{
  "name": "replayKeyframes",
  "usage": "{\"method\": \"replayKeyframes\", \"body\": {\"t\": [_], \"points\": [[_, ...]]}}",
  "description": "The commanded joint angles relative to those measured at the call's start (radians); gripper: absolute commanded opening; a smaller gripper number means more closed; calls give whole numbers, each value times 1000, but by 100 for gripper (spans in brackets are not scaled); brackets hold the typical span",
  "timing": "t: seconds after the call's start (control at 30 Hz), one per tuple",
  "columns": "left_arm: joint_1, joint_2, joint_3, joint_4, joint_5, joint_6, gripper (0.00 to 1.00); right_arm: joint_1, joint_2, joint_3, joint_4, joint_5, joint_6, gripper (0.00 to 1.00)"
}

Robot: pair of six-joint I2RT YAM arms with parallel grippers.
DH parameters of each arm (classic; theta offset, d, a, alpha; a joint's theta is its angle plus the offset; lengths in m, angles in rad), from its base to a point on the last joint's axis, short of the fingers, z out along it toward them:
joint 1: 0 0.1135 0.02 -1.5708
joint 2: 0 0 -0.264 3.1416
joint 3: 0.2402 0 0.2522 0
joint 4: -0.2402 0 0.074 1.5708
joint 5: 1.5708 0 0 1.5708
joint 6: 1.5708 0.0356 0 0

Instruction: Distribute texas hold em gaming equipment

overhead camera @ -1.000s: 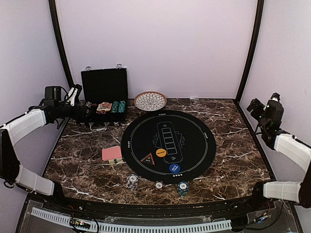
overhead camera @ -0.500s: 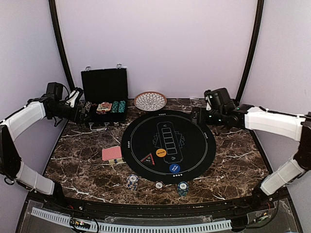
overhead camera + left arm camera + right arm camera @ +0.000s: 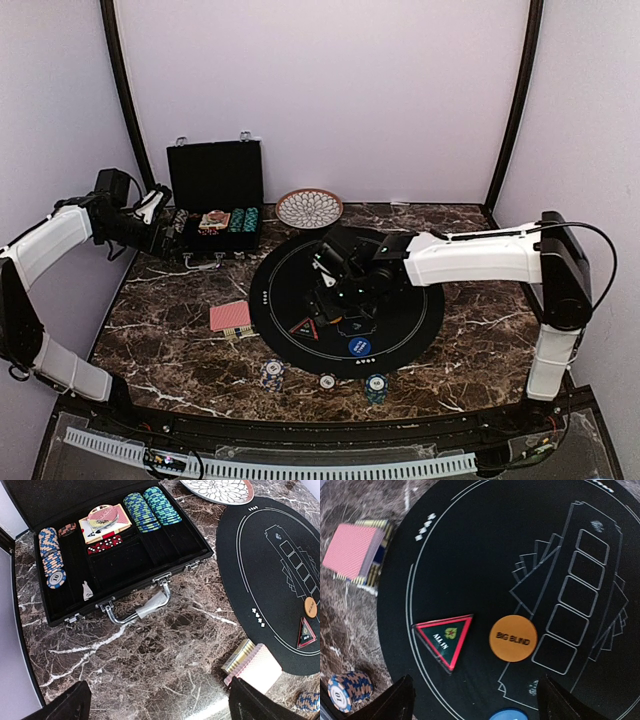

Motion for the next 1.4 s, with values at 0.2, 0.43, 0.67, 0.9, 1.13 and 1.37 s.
{"method": "replayKeyframes", "body": {"t": [0.2,0.43,0.67,0.9,1.13,1.37], "points": [[4,-63,37,-64,59,15,99,52,111,67,88,-89,21,65],[4,-62,54,-80,86,8,99,74,152,23,103,-60,25,58],[3,-53,63,-82,97,-12,99,76,176,4,121,-38,26,51],[3,-58,74,-86,99,-18,99,76,211,-4,136,-29,22,43],[3,-72,76,-88,107,-23,99,76,253,16,142,-5,21,35],[3,-86,77,-76,120,-33,99,76,294,60,153,8,29,27]]}}
